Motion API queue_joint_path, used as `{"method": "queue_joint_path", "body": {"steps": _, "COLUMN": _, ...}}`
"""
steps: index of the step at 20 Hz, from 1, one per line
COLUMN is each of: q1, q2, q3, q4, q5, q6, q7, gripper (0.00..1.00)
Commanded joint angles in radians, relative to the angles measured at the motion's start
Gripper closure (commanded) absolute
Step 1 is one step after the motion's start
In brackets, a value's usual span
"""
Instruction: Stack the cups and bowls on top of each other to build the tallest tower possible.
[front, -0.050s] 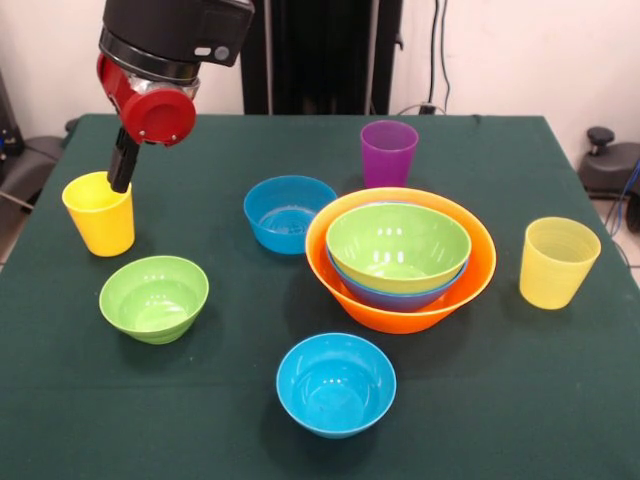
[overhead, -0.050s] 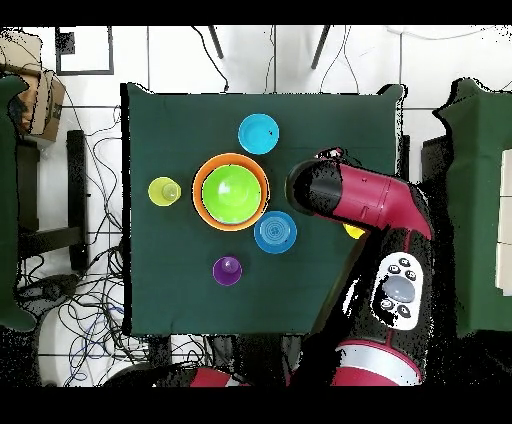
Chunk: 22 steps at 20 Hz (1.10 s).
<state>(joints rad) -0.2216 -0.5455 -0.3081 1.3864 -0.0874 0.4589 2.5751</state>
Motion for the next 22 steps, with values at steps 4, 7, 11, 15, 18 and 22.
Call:
{"method": "queue_joint_path", "body": {"steps": 4, "q1": -0.013, "q2": 0.036, "q3": 0.08, "q4": 0.06, "q5": -0.039, "q6": -0.064, "q7": 0.008, "gripper": 1.0}}
{"method": "queue_joint_path", "body": {"steps": 7, "q1": -0.014, "q2": 0.032, "q3": 0.079, "q4": 0.061, "q5": -0.041, "q6": -0.06, "q7": 0.002, "gripper": 1.0}}
{"method": "queue_joint_path", "body": {"steps": 11, "q1": -0.019, "q2": 0.019, "q3": 0.08, "q4": 0.064, "q5": -0.05, "q6": -0.056, "q7": -0.016, "gripper": 1.0}}
{"method": "queue_joint_path", "body": {"steps": 15, "q1": -0.023, "q2": 0.009, "q3": 0.082, "q4": 0.064, "q5": -0.047, "q6": -0.036, "q7": -0.022, "gripper": 1.0}}
{"method": "queue_joint_path", "body": {"steps": 18, "q1": -0.031, "q2": -0.003, "q3": 0.088, "q4": 0.07, "q5": -0.046, "q6": -0.028, "q7": -0.032, "gripper": 1.0}}
{"method": "queue_joint_path", "body": {"steps": 22, "q1": -0.044, "q2": -0.031, "q3": 0.097, "q4": 0.071, "q5": -0.043, "q6": 0.003, "q7": -0.058, "gripper": 1.0}}
